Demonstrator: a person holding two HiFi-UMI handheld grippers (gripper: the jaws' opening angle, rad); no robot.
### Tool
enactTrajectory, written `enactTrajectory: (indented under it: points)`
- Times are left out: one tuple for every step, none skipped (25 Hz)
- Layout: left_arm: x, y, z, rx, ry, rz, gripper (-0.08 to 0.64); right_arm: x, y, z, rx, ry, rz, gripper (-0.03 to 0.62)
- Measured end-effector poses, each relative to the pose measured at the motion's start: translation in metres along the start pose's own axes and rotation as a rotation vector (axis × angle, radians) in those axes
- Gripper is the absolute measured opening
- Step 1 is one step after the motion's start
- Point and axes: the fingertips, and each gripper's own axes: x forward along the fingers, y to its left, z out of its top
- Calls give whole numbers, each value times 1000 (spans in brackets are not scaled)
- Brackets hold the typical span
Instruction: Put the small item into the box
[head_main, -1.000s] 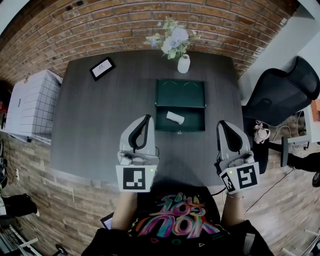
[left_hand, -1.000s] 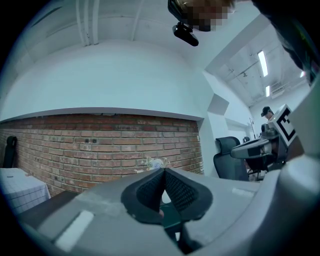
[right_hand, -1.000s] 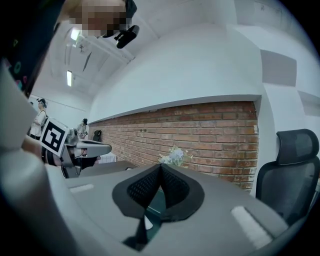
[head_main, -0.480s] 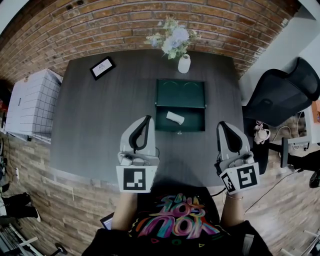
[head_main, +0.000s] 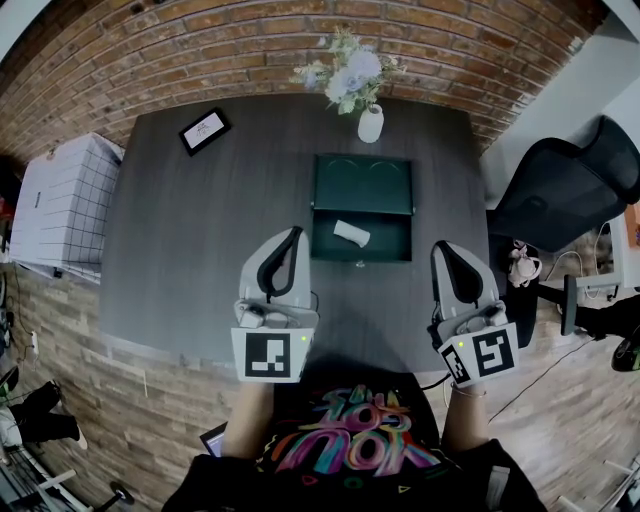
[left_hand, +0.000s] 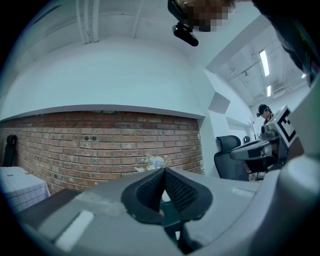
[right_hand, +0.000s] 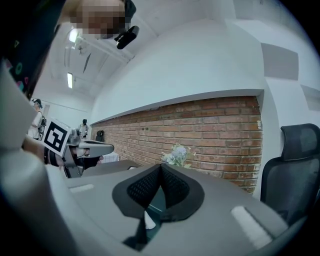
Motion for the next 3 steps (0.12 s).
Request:
enactTrajectory:
  points:
    - [1, 0, 0, 1, 0, -1, 2, 1, 0, -1, 1, 0, 1, 0]
    - [2, 0, -1, 0, 1, -2, 2, 1, 0, -1, 2, 1, 2, 0]
    - [3, 0, -1, -2, 2, -2, 2, 2, 0, -2, 3, 1, 3, 0]
